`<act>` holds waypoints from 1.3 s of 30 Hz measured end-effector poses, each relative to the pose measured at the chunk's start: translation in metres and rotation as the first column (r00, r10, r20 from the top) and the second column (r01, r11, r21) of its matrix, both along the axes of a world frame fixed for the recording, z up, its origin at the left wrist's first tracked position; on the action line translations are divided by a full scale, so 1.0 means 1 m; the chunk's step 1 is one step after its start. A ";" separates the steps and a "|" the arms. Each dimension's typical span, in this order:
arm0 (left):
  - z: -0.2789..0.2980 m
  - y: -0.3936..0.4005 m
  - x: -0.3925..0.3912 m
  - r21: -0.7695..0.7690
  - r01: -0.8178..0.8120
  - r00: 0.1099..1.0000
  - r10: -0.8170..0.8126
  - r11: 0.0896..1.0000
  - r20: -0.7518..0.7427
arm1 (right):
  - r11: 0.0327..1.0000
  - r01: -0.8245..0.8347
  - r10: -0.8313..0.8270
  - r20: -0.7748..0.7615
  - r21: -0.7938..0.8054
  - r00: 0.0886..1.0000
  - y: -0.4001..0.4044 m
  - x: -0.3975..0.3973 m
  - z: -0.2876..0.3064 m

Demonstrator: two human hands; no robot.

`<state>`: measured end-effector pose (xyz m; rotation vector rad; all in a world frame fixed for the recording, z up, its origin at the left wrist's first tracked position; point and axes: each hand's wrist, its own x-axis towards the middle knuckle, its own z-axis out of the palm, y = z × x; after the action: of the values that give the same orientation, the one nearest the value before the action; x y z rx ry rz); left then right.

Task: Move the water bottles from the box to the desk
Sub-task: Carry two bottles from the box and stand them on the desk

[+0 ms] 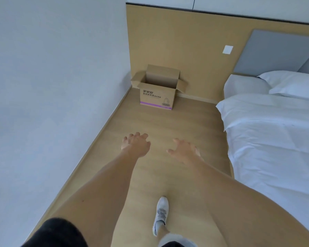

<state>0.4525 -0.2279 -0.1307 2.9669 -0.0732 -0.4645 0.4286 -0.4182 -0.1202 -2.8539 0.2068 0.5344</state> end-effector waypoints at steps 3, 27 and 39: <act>-0.005 0.006 0.050 0.013 -0.005 1.000 0.005 1.000 -0.007 | 1.000 -0.006 0.006 -0.006 0.030 1.000 0.005 0.054 -0.008; -0.019 0.009 0.484 -0.013 -0.042 0.999 0.042 0.999 -0.020 | 0.999 -0.019 0.021 -0.036 0.050 0.999 0.009 0.482 -0.011; -0.014 0.025 0.732 -0.068 0.177 0.984 -0.176 0.982 0.026 | 0.986 0.162 -0.162 -0.004 0.042 0.987 0.031 0.693 0.001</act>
<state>1.1848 -0.2031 -0.1447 2.9090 -0.3503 -0.4437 1.1213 -0.3870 -0.1190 -2.7646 0.4186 0.5002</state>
